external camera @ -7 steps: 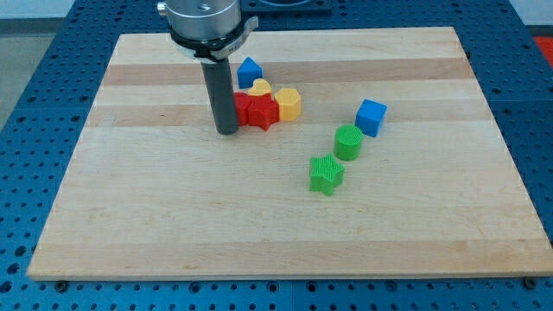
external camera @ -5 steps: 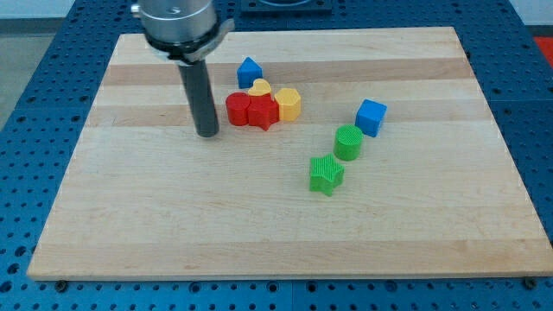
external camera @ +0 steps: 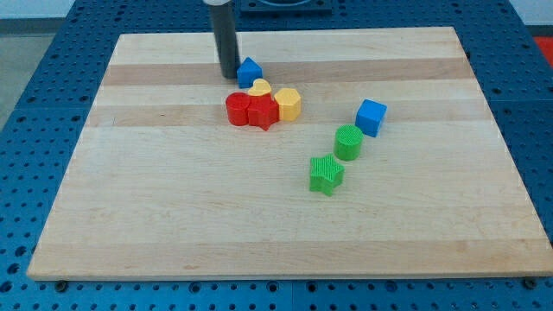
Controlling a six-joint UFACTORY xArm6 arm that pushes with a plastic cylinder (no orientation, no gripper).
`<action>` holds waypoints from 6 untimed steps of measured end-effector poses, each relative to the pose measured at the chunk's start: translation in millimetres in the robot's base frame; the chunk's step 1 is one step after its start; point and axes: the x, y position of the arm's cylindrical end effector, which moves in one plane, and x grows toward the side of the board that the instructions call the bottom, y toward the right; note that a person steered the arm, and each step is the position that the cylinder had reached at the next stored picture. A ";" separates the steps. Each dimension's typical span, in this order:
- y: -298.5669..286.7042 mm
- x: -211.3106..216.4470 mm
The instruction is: Move the triangle into the blue cube
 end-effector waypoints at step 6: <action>24.5 8.1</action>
